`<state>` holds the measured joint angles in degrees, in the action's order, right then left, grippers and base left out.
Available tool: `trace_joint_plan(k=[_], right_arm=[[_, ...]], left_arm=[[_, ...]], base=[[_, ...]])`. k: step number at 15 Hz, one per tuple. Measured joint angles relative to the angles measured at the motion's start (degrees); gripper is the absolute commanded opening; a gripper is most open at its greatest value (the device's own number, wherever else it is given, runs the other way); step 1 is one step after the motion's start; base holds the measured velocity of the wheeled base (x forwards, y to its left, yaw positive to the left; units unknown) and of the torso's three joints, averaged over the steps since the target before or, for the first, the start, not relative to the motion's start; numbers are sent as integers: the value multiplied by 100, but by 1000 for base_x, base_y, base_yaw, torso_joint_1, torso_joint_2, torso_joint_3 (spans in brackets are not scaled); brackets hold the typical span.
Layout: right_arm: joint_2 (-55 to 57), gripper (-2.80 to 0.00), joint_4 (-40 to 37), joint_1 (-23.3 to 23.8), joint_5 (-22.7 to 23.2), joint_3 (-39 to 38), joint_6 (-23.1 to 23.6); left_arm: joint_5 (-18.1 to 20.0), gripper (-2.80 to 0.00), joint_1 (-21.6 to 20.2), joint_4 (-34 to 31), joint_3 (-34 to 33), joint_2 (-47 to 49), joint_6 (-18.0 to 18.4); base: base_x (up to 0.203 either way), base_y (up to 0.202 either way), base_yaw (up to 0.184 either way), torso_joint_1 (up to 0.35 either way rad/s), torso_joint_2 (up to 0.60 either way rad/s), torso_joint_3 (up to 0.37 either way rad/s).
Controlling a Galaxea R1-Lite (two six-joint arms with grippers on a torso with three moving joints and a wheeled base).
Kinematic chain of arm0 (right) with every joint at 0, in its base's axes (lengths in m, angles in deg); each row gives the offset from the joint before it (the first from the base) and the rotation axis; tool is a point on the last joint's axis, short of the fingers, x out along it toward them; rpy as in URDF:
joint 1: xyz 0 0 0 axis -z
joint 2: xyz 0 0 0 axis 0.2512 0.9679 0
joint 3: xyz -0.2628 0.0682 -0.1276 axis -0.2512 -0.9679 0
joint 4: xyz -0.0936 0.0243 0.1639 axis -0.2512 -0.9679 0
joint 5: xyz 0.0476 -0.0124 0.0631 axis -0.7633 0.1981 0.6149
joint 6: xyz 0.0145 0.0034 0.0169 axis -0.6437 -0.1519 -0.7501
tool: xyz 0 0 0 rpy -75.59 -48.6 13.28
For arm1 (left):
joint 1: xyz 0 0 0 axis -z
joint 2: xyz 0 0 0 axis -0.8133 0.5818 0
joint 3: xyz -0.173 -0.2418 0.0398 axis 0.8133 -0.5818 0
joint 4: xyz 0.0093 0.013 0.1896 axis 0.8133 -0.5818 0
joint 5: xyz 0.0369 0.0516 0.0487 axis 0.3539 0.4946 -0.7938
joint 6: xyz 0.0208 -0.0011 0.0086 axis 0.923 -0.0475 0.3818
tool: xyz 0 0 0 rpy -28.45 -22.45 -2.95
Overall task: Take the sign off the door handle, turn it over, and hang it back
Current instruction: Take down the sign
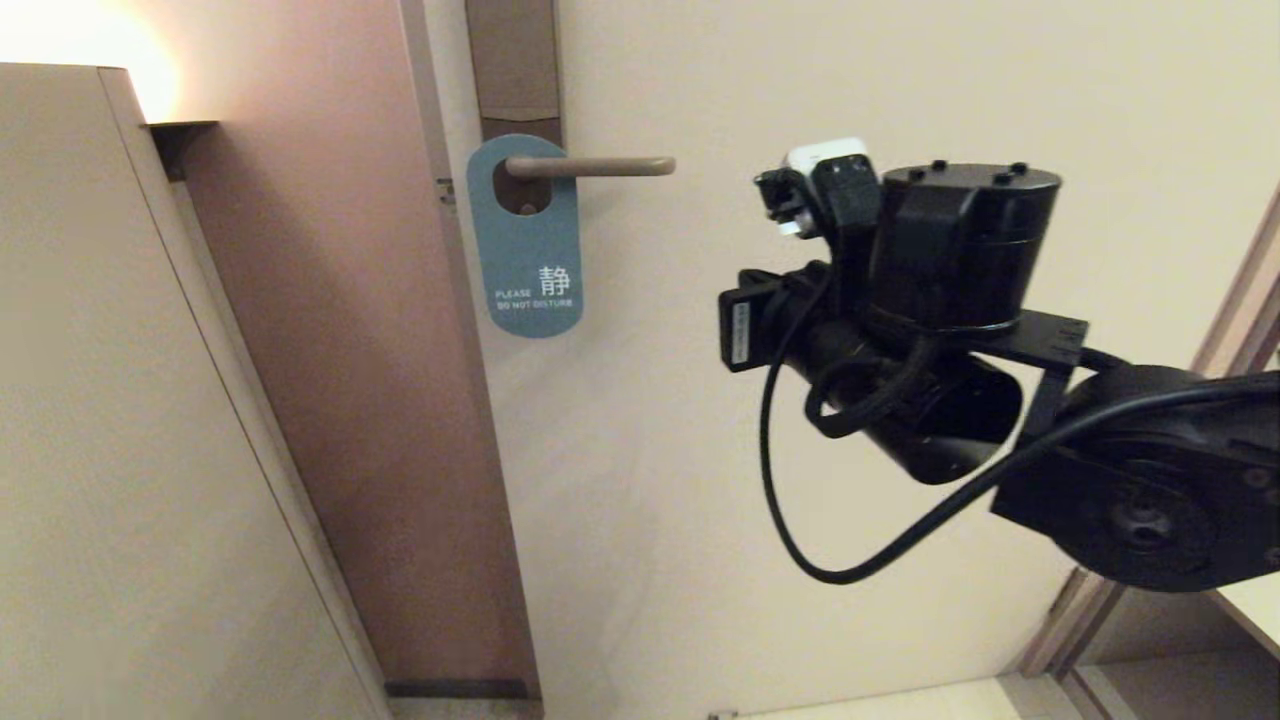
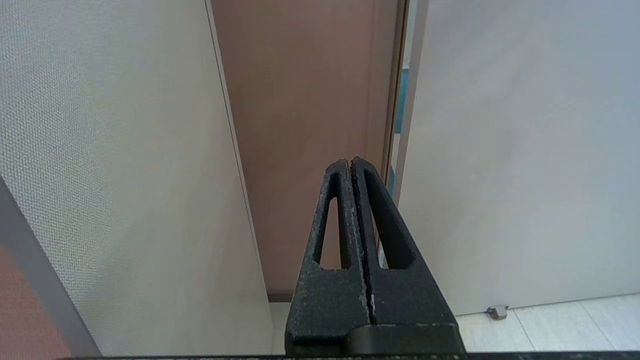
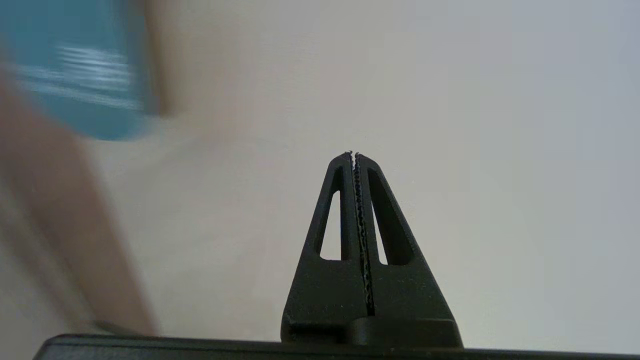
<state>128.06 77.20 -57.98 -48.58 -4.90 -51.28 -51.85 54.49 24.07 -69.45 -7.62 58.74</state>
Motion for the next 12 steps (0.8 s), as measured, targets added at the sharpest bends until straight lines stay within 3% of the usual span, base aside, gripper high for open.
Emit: trace_joint_plan(k=[7, 12], right_arm=[[-1608, -280, -550, 1651, 47, -1313, -19], [-2632, -280, -674, 2720, 433, -2151, 38]], left_arm=[[0, -280, -2, -2, 0, 0, 1], [-5, -280, -2, 0, 0, 0, 1]], base=[[0, 0, 0, 0, 0, 0], [0, 0, 0, 0, 0, 0]])
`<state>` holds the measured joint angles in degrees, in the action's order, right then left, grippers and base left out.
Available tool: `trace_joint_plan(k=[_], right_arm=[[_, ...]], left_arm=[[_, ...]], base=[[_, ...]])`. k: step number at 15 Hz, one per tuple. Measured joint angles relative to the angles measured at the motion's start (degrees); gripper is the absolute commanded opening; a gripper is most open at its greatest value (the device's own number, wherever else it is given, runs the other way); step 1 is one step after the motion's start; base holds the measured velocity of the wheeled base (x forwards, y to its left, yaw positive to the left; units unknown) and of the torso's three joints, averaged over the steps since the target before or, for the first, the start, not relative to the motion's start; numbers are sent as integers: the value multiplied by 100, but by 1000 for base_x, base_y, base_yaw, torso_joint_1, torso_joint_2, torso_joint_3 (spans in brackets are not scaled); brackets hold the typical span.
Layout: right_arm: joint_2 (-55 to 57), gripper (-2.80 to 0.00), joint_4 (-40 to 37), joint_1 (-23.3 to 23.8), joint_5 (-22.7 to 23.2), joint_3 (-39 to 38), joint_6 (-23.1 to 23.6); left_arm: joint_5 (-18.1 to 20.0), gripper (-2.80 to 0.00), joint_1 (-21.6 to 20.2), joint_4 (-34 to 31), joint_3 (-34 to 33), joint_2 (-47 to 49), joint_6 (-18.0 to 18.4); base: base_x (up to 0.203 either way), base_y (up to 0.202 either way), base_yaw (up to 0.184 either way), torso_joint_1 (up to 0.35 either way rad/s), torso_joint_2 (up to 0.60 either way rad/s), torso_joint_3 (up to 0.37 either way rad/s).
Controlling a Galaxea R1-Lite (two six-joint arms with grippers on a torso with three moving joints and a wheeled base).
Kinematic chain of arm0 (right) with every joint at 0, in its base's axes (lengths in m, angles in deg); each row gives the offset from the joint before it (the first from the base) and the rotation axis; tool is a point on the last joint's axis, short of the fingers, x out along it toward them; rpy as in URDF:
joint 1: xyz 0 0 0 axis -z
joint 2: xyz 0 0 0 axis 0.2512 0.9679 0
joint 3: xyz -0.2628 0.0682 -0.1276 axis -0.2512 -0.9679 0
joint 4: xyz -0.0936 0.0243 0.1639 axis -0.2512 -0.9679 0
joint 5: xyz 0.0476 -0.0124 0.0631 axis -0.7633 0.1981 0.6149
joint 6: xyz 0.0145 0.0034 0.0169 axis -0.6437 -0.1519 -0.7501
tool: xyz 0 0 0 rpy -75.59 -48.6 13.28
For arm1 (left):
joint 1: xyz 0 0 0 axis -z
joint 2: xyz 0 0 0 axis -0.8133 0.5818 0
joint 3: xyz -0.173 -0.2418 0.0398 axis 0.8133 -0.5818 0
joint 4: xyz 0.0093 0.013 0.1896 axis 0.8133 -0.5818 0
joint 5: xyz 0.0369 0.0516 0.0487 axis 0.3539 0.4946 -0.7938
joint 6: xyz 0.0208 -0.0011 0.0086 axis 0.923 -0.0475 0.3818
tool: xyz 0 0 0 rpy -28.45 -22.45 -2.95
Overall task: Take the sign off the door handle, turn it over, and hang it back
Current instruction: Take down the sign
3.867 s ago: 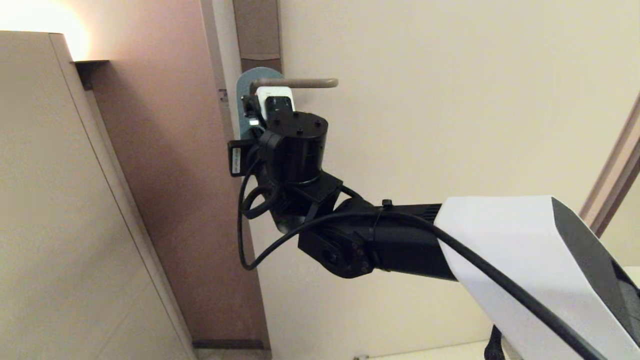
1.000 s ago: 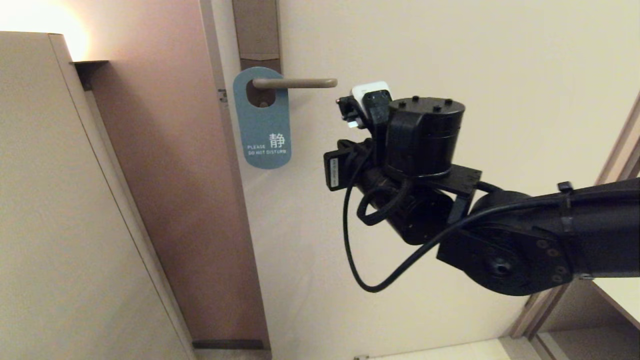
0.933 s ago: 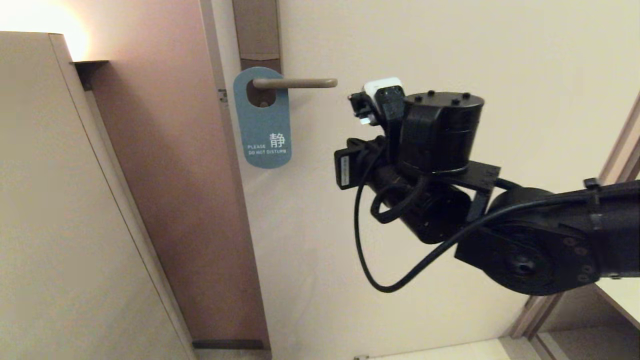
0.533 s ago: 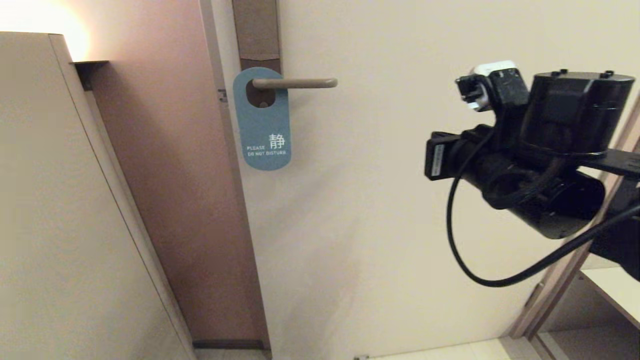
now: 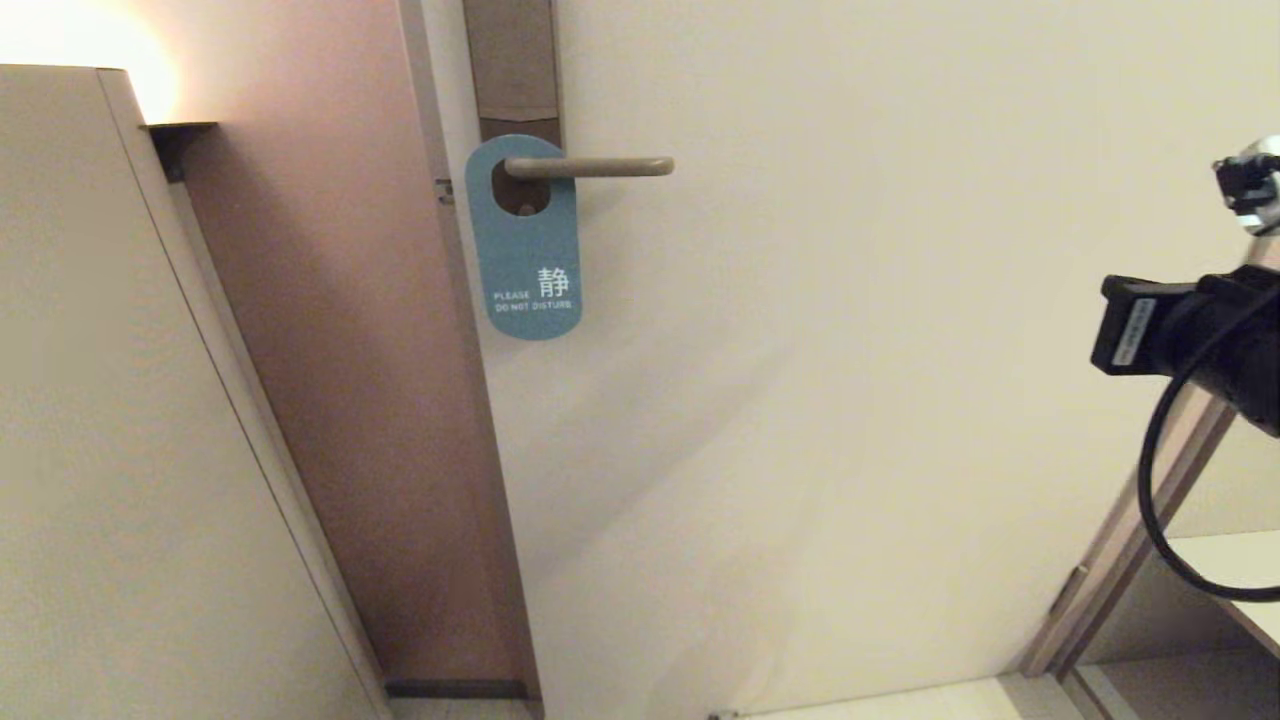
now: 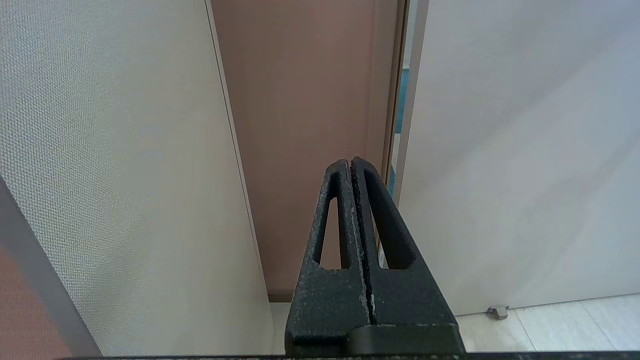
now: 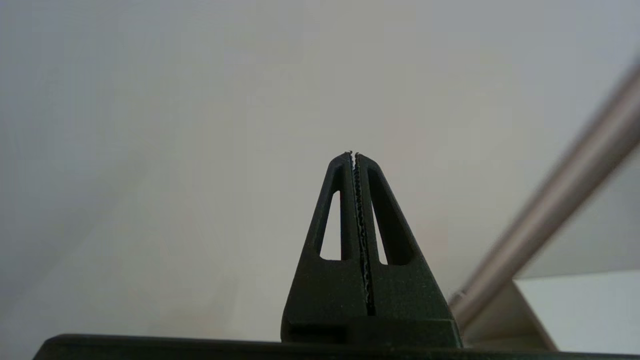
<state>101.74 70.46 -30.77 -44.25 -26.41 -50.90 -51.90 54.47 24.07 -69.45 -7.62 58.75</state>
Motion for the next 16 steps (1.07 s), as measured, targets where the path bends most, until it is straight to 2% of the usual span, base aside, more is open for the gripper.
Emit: trace_joint_plan(k=[3, 7, 16], right_arm=[[-639, -280, -3, 450, 337, -547, 170], [-1412, -280, -2, 625, 403, -1221, 327], [-2485, -280, 3, 1277, 671, -2537, 341]], left_arm=[[5, -280, -2, -2, 0, 0, 0], [2, -280, -2, 1, 0, 0, 0], [2, -280, 2, -2, 0, 0, -1]], base=[[0, 0, 0, 0, 0, 0], [0, 0, 0, 0, 0, 0], [0, 0, 0, 0, 0, 0]])
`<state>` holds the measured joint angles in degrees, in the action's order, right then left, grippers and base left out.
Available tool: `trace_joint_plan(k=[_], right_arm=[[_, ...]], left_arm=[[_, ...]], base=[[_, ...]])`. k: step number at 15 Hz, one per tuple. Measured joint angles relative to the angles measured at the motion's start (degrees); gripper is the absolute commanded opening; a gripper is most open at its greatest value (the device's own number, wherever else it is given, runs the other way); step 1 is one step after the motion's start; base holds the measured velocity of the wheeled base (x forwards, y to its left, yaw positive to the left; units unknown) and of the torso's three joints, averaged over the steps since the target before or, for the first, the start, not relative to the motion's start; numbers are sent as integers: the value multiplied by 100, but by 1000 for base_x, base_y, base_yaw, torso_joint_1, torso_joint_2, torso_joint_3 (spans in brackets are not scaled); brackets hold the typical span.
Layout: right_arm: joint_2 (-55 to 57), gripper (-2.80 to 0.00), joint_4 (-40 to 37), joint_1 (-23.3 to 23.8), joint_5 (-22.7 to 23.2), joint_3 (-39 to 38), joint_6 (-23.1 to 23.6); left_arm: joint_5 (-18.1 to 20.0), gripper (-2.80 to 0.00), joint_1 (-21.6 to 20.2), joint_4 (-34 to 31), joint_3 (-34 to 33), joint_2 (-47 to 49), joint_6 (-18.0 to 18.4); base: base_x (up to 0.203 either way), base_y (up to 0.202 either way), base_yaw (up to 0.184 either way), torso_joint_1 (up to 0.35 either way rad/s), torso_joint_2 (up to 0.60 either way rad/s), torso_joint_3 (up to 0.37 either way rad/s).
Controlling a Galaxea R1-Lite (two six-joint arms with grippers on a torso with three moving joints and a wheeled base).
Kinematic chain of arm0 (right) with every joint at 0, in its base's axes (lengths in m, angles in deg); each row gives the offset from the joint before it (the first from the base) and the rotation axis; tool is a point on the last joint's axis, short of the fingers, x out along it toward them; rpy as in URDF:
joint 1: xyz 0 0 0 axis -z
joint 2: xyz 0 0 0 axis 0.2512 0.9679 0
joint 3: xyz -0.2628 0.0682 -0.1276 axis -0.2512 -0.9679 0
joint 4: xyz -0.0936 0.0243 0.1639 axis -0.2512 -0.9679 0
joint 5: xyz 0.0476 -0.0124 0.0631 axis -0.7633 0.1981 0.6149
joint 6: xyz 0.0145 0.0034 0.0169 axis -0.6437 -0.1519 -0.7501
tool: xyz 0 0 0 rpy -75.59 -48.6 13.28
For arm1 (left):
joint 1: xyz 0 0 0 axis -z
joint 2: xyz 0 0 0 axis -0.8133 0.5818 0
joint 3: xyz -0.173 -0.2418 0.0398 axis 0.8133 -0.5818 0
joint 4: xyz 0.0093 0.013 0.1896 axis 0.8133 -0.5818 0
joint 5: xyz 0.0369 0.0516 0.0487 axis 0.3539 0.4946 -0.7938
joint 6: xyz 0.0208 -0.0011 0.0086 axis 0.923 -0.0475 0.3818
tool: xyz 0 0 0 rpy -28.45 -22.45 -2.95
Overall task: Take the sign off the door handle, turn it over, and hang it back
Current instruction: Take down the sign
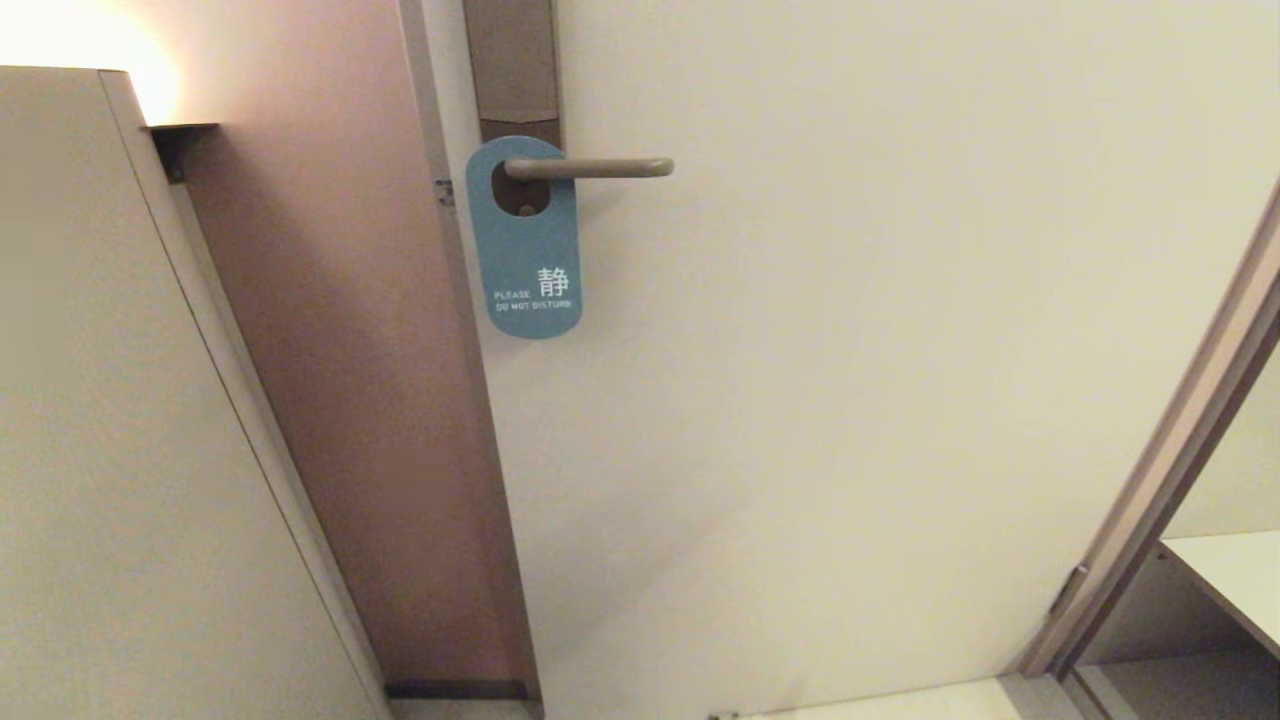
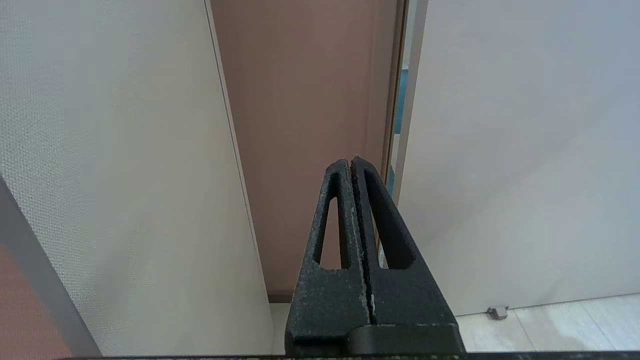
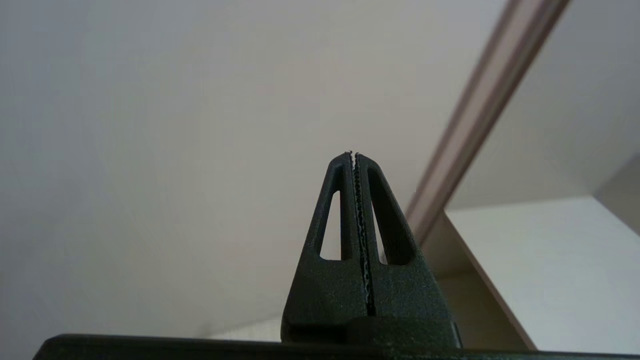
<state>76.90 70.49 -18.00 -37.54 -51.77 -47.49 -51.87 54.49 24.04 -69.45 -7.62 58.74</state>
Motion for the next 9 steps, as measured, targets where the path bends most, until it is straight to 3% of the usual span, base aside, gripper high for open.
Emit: trace_joint_plan(k=[9], right_arm=[[-979, -280, 13, 405, 583, -1173, 59]], left_arm=[[0, -280, -2, 0, 0, 0, 1]], base=[[0, 0, 0, 0, 0, 0]])
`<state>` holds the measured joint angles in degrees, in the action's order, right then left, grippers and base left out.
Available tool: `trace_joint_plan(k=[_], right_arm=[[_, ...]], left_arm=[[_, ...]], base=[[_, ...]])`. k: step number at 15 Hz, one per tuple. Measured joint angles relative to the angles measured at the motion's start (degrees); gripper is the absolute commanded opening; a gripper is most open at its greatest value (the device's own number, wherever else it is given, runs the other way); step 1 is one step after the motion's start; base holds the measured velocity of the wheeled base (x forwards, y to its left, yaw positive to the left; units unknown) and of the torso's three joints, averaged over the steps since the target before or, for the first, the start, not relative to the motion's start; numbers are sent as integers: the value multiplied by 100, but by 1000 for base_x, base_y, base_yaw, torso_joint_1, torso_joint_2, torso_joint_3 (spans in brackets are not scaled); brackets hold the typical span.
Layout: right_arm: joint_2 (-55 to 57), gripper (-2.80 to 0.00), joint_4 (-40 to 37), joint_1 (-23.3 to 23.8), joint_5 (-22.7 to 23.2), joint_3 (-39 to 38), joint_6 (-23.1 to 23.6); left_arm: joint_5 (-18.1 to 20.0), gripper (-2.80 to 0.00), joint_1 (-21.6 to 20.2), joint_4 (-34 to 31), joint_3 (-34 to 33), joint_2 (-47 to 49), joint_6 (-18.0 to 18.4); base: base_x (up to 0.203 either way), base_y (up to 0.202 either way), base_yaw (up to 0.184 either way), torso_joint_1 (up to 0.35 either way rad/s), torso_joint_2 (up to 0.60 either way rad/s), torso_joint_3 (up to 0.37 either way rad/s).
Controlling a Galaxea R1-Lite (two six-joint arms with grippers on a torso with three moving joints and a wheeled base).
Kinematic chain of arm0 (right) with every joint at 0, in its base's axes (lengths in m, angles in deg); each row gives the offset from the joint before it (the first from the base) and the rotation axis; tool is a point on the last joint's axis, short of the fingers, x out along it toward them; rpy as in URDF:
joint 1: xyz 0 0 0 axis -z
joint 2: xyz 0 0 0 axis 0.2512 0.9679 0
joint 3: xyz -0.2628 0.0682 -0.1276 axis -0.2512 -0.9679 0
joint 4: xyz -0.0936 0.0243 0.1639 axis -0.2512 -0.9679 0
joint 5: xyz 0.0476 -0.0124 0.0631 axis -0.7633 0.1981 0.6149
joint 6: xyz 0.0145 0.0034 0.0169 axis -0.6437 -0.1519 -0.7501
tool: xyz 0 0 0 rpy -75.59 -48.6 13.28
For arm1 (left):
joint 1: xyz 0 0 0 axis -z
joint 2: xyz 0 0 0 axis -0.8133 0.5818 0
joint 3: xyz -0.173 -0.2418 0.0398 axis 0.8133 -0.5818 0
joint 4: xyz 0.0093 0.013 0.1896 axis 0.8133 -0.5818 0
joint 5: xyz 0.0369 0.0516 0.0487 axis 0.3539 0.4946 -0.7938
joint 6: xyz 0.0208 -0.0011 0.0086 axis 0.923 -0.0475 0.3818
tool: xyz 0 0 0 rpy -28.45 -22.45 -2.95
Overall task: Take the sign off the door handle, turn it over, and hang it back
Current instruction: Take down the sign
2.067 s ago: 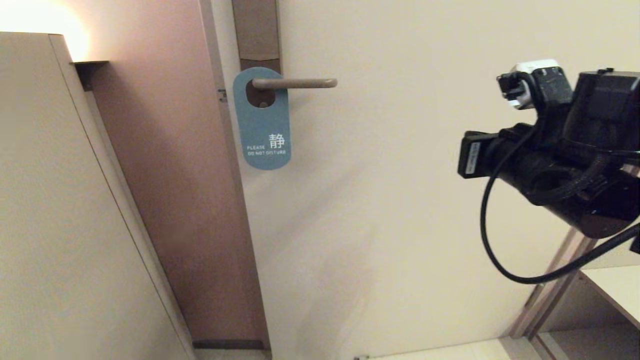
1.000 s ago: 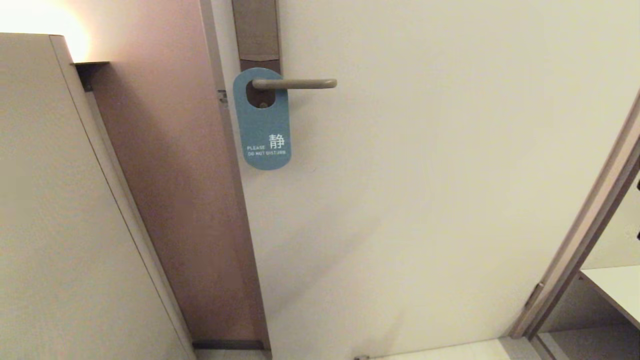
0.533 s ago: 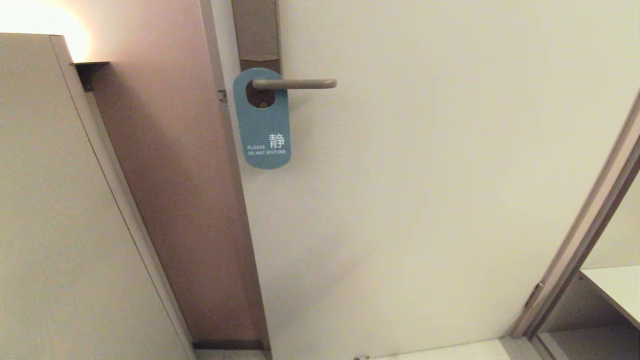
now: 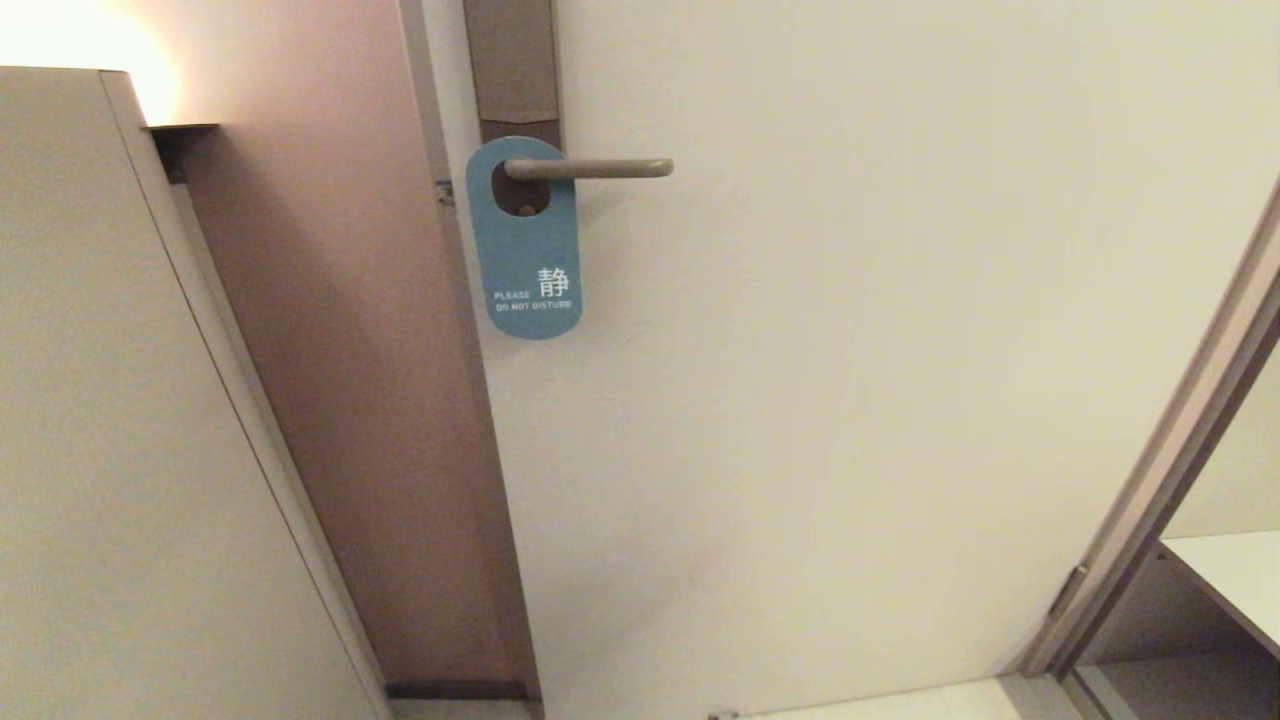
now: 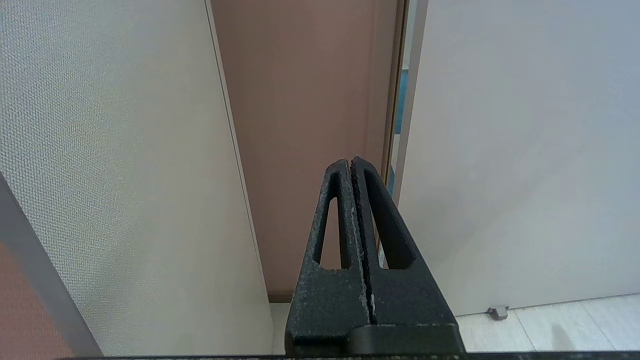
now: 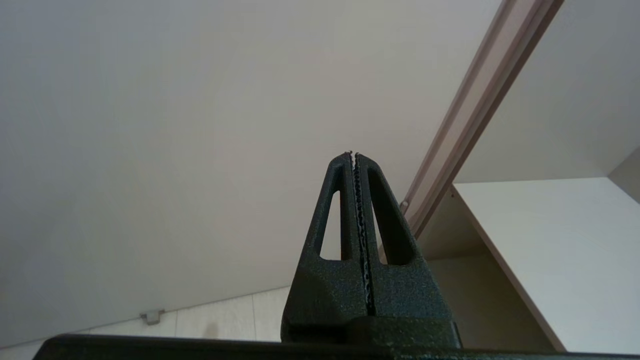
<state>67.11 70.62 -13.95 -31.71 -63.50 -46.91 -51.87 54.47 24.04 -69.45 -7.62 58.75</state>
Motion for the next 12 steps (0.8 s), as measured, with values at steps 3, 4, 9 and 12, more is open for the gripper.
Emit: trace_joint_plan(k=[3, 4, 9, 12], right_arm=[[-247, -280, 83, 15, -2, -359, -1], [-349, -280, 125, 17, -5, -537, -2], [-1020, -280, -300, 212, 539, -839, -9], [-1662, -280, -1043, 651, 1387, -850, 14]], left_arm=[[0, -280, 2, 0, 0, 0, 2], [0, -280, 2, 1, 0, 0, 0], [2, -280, 2, 0, 0, 0, -1], [0, -280, 0, 4, 0, 0, 2]], base=[[0, 0, 0, 0, 0, 0], [0, 0, 0, 0, 0, 0], [0, 0, 0, 0, 0, 0], [0, 0, 0, 0, 0, 0]])
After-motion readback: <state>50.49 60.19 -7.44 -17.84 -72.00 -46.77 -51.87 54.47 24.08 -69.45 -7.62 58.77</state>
